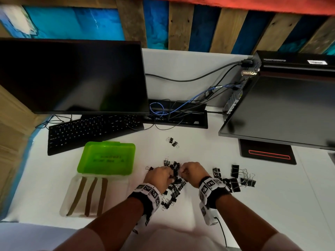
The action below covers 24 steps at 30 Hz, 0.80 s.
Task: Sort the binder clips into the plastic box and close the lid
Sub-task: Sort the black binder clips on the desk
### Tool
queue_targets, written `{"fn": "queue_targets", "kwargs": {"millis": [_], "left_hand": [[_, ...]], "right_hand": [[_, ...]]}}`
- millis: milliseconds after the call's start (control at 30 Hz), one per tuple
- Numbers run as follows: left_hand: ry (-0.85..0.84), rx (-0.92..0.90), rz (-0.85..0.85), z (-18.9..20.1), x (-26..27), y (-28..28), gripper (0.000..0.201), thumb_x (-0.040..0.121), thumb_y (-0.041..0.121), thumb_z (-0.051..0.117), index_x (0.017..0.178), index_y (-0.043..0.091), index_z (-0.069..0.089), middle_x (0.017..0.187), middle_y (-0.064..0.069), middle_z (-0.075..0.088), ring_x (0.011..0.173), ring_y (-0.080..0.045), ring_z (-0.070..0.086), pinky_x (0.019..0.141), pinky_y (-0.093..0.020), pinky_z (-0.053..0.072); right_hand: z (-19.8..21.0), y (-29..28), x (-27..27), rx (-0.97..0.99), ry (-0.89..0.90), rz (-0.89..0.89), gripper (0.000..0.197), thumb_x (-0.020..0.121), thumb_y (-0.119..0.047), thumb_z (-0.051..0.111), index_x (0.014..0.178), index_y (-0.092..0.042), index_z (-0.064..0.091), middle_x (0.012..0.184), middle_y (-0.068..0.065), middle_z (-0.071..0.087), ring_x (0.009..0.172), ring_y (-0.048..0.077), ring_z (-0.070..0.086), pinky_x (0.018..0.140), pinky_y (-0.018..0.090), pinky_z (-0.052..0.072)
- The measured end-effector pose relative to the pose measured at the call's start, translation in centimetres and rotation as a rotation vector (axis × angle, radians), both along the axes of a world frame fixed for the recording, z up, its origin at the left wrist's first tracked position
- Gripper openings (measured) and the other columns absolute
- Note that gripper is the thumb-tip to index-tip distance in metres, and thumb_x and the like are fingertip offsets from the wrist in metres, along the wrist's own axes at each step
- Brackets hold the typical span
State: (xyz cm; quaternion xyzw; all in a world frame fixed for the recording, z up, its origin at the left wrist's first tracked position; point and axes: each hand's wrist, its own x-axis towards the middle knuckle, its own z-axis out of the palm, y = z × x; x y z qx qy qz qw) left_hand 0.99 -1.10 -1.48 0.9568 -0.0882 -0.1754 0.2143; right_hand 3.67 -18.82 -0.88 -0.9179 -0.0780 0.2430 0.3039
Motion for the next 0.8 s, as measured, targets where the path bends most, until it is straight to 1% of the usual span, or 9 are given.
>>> {"fn": "queue_targets", "kwargs": {"millis": [133,233,333,400,467,567,667,733,800], "left_hand": [[-0.004,-0.096,0.012,-0.6,-0.5,-0.2,0.014,0.088,0.028,0.057,0.101,0.030,0.062,0.101,0.009,0.068,0.093,-0.011,0.063,0.076,-0.021,0.047],[0.025,-0.193,-0.045,-0.3,-0.2,0.2,0.011,0.090,0.027,0.053,0.097,0.031,0.061,0.096,0.012,0.063,0.088,-0.009,0.060,0.079,-0.028,0.052],[-0.018,-0.223,-0.064,0.0,0.4,1.1,0.015,0.092,0.025,0.049,0.101,0.031,0.061,0.098,0.011,0.062,0.091,-0.008,0.056,0.081,-0.026,0.048],[-0.074,-0.232,-0.042,0.1,0.8,1.7,0.018,0.092,0.020,0.048,0.103,0.029,0.060,0.098,0.011,0.063,0.092,-0.010,0.053,0.083,-0.027,0.045],[-0.065,-0.261,-0.026,0.2,0.8,2.0,0.021,0.089,0.013,0.051,0.102,0.026,0.061,0.088,0.011,0.060,0.087,-0.011,0.053,0.082,-0.026,0.045],[0.026,-0.332,-0.024,0.4,0.4,1.9,0.021,0.087,0.008,0.052,0.099,0.022,0.061,0.083,0.011,0.055,0.077,-0.007,0.055,0.076,-0.020,0.046],[0.046,-0.357,-0.071,0.3,-0.2,1.8,0.017,0.087,0.012,0.054,0.097,0.023,0.062,0.086,0.008,0.057,0.078,-0.007,0.056,0.074,-0.020,0.047],[0.055,-0.357,-0.080,0.1,-0.5,1.8,0.017,0.086,0.010,0.055,0.097,0.021,0.063,0.092,0.004,0.060,0.083,-0.010,0.058,0.078,-0.023,0.050],[0.057,-0.344,-0.083,0.2,-0.6,1.7,0.017,0.086,0.011,0.055,0.097,0.019,0.064,0.094,0.001,0.062,0.086,-0.012,0.059,0.080,-0.027,0.051]], "right_hand": [[0.2,-1.4,0.2,-0.020,0.001,-0.039,0.006,0.084,-0.020,0.061,0.090,-0.019,0.064,0.084,0.001,0.067,0.074,0.016,0.059,0.072,0.024,0.048],[0.5,-2.1,0.8,-0.070,-0.005,-0.063,0.008,0.086,-0.024,0.058,0.094,-0.023,0.060,0.092,0.003,0.068,0.084,0.021,0.061,0.078,0.030,0.049],[0.8,-2.1,1.2,-0.096,0.040,-0.053,0.007,0.089,-0.030,0.055,0.095,-0.027,0.056,0.084,0.000,0.065,0.080,0.020,0.060,0.079,0.033,0.049],[1.2,-1.9,1.2,-0.103,0.078,-0.001,0.003,0.089,-0.031,0.054,0.091,-0.030,0.055,0.078,-0.003,0.062,0.076,0.019,0.060,0.074,0.031,0.049],[1.7,-1.5,1.1,-0.097,0.095,0.082,0.004,0.087,-0.028,0.055,0.087,-0.028,0.059,0.073,-0.007,0.058,0.071,0.018,0.060,0.070,0.025,0.045],[2.3,-0.6,0.5,-0.120,0.141,0.197,0.010,0.085,-0.025,0.061,0.092,-0.019,0.066,0.080,-0.004,0.062,0.073,0.013,0.056,0.073,0.021,0.041],[2.0,0.4,-0.3,-0.163,0.214,0.343,0.017,0.081,-0.030,0.065,0.096,-0.021,0.067,0.097,0.001,0.071,0.079,0.015,0.060,0.079,0.023,0.045],[1.6,1.2,-1.1,-0.206,0.240,0.430,0.020,0.079,-0.031,0.065,0.097,-0.023,0.068,0.097,0.005,0.072,0.085,0.021,0.065,0.081,0.028,0.049],[1.5,1.8,-1.9,-0.259,0.217,0.490,0.020,0.080,-0.028,0.062,0.098,-0.022,0.066,0.095,0.009,0.071,0.085,0.026,0.065,0.078,0.030,0.049]]}}
